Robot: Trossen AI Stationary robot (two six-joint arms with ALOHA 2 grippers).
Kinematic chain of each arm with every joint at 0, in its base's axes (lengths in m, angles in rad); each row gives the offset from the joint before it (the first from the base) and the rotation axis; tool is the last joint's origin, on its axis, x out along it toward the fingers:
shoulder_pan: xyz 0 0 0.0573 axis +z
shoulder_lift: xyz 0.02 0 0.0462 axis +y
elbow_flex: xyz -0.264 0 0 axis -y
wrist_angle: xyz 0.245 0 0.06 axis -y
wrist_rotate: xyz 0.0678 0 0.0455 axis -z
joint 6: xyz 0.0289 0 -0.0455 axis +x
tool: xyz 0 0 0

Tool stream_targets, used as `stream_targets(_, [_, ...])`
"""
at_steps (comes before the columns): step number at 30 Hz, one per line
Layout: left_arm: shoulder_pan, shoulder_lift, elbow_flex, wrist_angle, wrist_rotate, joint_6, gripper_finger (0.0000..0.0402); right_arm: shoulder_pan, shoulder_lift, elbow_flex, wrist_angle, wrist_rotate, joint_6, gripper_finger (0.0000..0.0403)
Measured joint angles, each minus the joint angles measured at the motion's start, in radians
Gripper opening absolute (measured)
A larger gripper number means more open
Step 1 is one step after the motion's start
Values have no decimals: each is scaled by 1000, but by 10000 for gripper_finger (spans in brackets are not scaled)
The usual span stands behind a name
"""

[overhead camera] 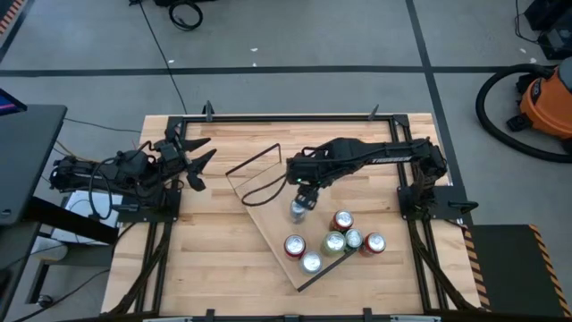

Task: Place canned beverage on shelf
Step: Put the blue soda can on the shelf

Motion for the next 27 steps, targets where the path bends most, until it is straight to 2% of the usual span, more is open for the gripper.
stream_targets(2, [0, 0, 0, 0, 0, 0, 183, 6, -4, 0, -30, 39, -112, 284])
stream_targets(6, [0, 0, 0, 0, 0, 0, 183, 37, -5, -24, -32, 28, -401, 284])
stream_targets(10, [0, 0, 0, 0, 0, 0, 183, 59, -4, -79, 46, -2, -699, 284])
stream_targets(12, [0, 0, 0, 0, 0, 0, 183, 64, -4, -108, 114, -25, -785, 283])
stream_targets(21, [0, 0, 0, 0, 0, 0, 183, 58, -3, -190, 180, -77, -803, 261])
stream_targets(27, [0, 0, 0, 0, 0, 0, 183, 58, -3, -252, 254, -77, -825, 249])
